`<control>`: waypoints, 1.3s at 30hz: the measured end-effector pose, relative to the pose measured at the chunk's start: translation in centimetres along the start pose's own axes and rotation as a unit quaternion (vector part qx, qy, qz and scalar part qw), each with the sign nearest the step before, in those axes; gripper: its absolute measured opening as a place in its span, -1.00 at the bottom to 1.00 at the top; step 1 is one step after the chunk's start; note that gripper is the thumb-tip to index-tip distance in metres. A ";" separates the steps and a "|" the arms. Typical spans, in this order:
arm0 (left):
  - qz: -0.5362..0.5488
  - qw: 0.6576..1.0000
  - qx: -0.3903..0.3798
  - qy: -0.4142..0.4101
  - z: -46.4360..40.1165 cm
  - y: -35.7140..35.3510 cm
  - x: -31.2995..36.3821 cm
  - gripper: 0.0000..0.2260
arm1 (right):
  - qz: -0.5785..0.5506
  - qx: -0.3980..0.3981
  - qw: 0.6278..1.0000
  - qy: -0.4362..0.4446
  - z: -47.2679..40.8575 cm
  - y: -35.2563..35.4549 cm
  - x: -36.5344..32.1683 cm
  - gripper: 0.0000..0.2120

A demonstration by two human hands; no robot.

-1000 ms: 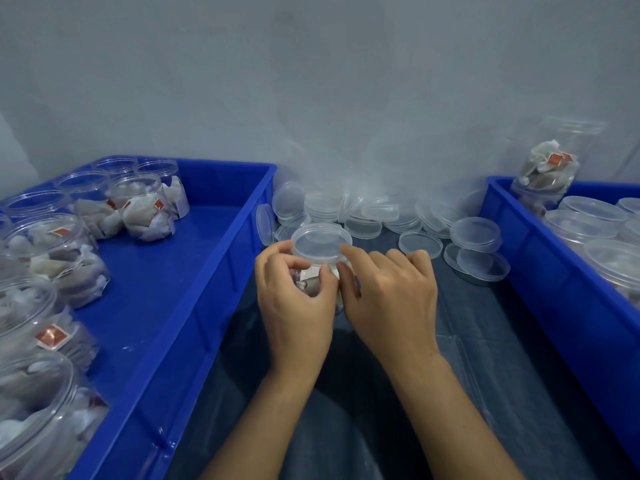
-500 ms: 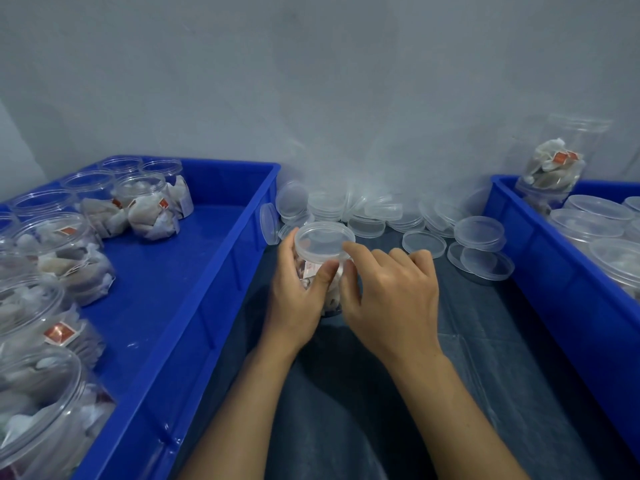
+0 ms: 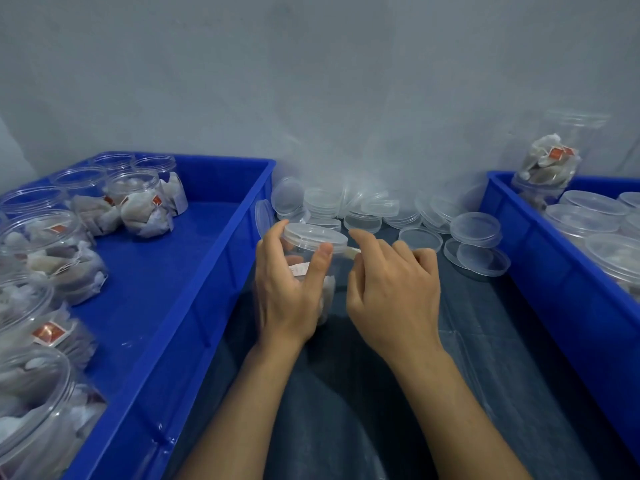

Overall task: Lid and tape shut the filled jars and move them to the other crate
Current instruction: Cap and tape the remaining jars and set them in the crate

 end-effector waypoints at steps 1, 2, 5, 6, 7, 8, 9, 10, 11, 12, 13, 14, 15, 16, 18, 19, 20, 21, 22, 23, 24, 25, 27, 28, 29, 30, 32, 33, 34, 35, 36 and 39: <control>0.003 1.000 -0.002 0.001 0.0 0.0 0.1 -0.34 | 0.002 0.000 1.000 -0.003 0.0 0.0 0.1 -0.60; 0.007 1.000 -0.006 0.003 0.1 0.0 0.2 -0.34 | 0.002 0.000 1.000 -0.008 -0.1 0.1 0.2 -0.60; 0.021 1.000 -0.019 0.008 0.1 0.0 0.6 -0.39 | -0.008 0.001 1.000 -0.022 -0.2 0.2 0.4 -0.57; 0.026 0.999 -0.025 0.008 0.1 0.0 0.6 -0.41 | -0.010 -0.001 1.000 -0.024 -0.3 0.3 0.4 -0.57; 0.030 0.999 -0.032 0.009 0.1 0.1 0.7 -0.43 | -0.010 -0.004 1.000 -0.024 -0.2 0.3 0.5 -0.57; 0.032 0.999 -0.038 0.010 0.1 0.0 0.7 -0.43 | -0.010 -0.007 1.000 -0.025 -0.2 0.3 0.5 -0.58; 0.031 0.999 -0.043 0.009 0.1 0.0 0.8 -0.42 | -0.010 -0.011 1.000 -0.027 -0.2 0.4 0.6 -0.58; 0.028 0.998 -0.050 0.008 0.1 0.0 0.8 -0.41 | -0.013 -0.014 0.999 -0.029 -0.2 0.4 0.6 -0.59; 0.025 0.998 -0.058 0.008 0.1 0.0 0.8 -0.40 | -0.019 -0.017 0.999 -0.032 -0.2 0.4 0.7 -0.60; 0.025 0.997 -0.068 0.008 0.0 -0.1 0.7 -0.38 | -0.029 -0.020 0.999 -0.037 -0.2 0.4 0.8 -0.62; 0.027 0.997 -0.076 0.009 0.0 -0.1 0.6 -0.37 | -0.041 -0.026 0.998 -0.044 -0.2 0.4 0.8 -0.63; 0.032 0.996 -0.084 0.012 0.0 -0.2 0.4 -0.37 | -0.056 -0.034 0.997 -0.050 -0.1 0.3 1.0 -0.64; 0.039 0.995 -0.089 0.016 0.0 -0.2 0.3 -0.37 | -0.074 -0.040 0.995 -0.055 -0.1 0.3 1.2 -0.64; 0.044 0.995 -0.092 0.020 -0.1 -0.2 0.2 -0.38 | -0.095 -0.040 0.993 -0.062 0.0 0.4 1.4 -0.65; 0.052 0.994 -0.096 0.024 -0.1 -0.2 0.1 -0.41 | -0.129 -0.028 0.988 -0.085 0.1 0.7 1.9 -0.65; 0.054 0.993 -0.100 0.025 -0.2 -0.3 0.0 -0.41 | -0.136 -0.029 0.985 -0.100 0.2 0.8 2.2 -0.65; 0.055 0.992 -0.108 0.027 -0.1 -0.3 0.0 -0.41 | -0.141 -0.038 0.983 -0.114 0.2 0.8 2.4 -0.64; 0.053 0.991 -0.117 0.031 -0.1 -0.4 -0.1 -0.41 | -0.144 -0.048 0.980 -0.127 0.2 0.8 2.7 -0.63; 0.047 0.991 -0.125 0.033 -0.1 -0.4 -0.1 -0.43 | -0.146 -0.054 0.978 -0.136 0.3 0.8 2.8 -0.61; 0.031 0.991 -0.128 0.029 -0.1 -0.4 0.0 -0.46 | -0.148 -0.055 0.977 -0.141 0.3 0.9 3.0 -0.61; 0.004 0.992 -0.127 0.018 -0.1 -0.3 0.2 -0.49 | -0.149 -0.053 0.977 -0.142 0.3 1.0 3.0 -0.61; -0.032 0.992 -0.121 0.006 -0.2 -0.1 0.4 -0.51 | -0.150 -0.052 0.977 -0.143 0.3 1.0 3.0 -0.63; -0.094 0.990 -0.105 -0.010 -0.2 0.4 0.9 -0.53 | -0.153 -0.054 0.976 -0.146 0.3 1.1 3.0 -0.64; -0.108 0.989 -0.100 -0.013 -0.1 0.5 1.1 -0.53 | -0.153 -0.055 0.976 -0.147 0.3 1.2 3.0 -0.64; -0.111 0.989 -0.099 -0.013 0.0 0.5 1.3 -0.54 | -0.152 -0.056 0.976 -0.147 0.3 1.2 2.9 -0.65; -0.111 0.989 -0.100 -0.014 0.2 0.4 1.5 -0.53 | -0.151 -0.057 0.976 -0.145 0.3 1.3 2.9 -0.65; -0.118 0.988 -0.098 -0.023 0.7 -0.1 2.0 -0.47 | -0.155 -0.064 0.976 -0.141 0.3 1.3 2.7 -0.66; -0.127 0.987 -0.094 -0.027 0.8 -0.3 2.2 -0.44 | -0.154 -0.070 0.975 -0.140 0.3 1.3 2.7 -0.67; -0.137 0.986 -0.089 -0.029 0.9 -0.5 2.3 -0.41 | -0.154 -0.077 0.975 -0.140 0.3 1.3 2.7 -0.68; -0.145 0.985 -0.086 -0.027 0.9 -0.6 2.2 -0.39 | -0.156 -0.085 0.974 -0.141 0.2 1.3 2.8 -0.67; -0.149 0.985 -0.085 -0.024 0.9 -0.6 2.1 -0.38 | -0.164 -0.098 0.971 -0.143 0.2 1.2 2.9 -0.64; -0.138 0.987 -0.084 -0.011 0.6 -0.5 1.4 -0.39 | -0.204 -0.154 0.954 -0.158 0.2 1.0 2.8 -0.47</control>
Point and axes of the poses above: each hand's wrist, its own z-axis away from the middle knuckle, its own y-axis out of the back of the hand, x = y × z, the point moved 5 cm from there along -z, towards the middle knuckle, and after that the axes turned 11 degrees about -z, right-handed, at the moved point
